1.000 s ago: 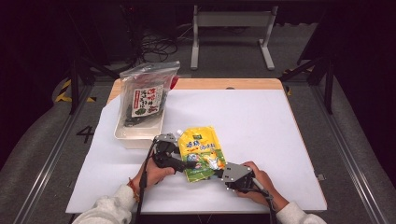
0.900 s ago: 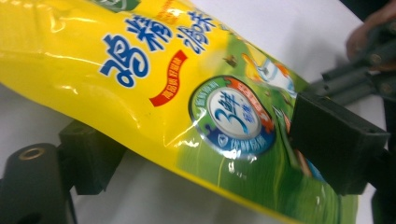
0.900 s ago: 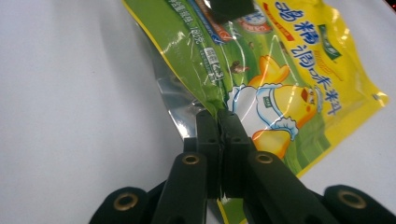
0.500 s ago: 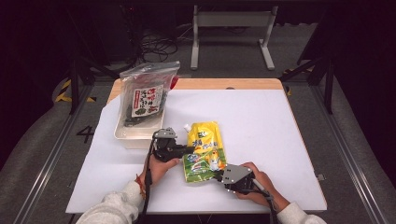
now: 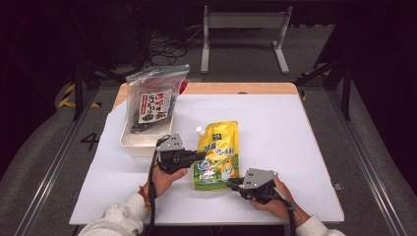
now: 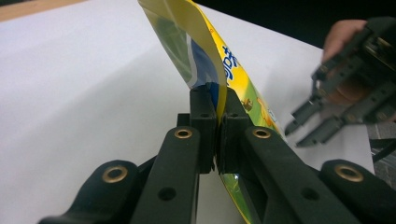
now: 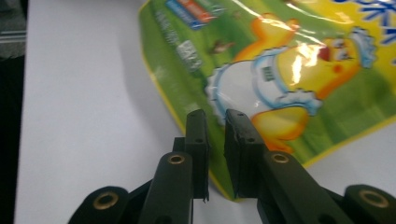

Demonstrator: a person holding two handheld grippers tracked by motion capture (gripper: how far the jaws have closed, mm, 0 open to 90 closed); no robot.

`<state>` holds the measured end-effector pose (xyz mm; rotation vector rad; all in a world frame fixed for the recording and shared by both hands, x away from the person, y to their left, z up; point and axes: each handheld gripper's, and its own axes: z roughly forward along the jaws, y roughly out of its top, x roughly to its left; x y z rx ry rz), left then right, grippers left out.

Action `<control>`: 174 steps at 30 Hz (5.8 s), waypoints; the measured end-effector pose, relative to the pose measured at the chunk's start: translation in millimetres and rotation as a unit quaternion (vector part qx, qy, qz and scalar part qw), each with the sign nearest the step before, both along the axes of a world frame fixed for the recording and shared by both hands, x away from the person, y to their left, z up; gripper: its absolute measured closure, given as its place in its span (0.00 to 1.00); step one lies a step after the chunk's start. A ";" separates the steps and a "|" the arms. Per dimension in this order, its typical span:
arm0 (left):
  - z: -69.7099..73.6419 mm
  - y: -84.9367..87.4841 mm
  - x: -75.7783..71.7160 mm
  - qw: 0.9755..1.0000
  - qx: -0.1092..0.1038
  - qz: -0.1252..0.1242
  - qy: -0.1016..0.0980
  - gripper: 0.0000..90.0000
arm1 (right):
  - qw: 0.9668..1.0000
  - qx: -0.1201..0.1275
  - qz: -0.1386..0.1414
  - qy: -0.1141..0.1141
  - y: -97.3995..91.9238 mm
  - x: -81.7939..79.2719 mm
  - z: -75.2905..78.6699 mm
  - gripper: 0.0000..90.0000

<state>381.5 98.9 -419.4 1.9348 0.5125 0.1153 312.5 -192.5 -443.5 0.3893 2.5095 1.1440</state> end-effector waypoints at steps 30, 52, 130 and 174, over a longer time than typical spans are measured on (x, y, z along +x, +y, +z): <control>12.7 -9.5 0.9 0.999 -0.033 -0.034 -0.013 0.97 | 0.999 0.040 -0.032 -0.008 -12.6 6.6 5.0 0.84; 49.5 28.6 -5.5 0.994 -0.066 -0.044 -0.078 0.97 | 0.996 0.054 -0.071 -0.017 -32.5 -0.4 13.6 0.66; 32.3 169.2 36.3 0.986 -0.002 0.099 -0.133 0.94 | 0.996 0.040 -0.075 0.003 -23.7 3.1 2.6 0.50; -3.9 192.3 32.5 0.985 0.031 0.143 -0.087 0.98 | 0.996 0.051 -0.077 -0.004 -26.5 5.9 10.1 0.48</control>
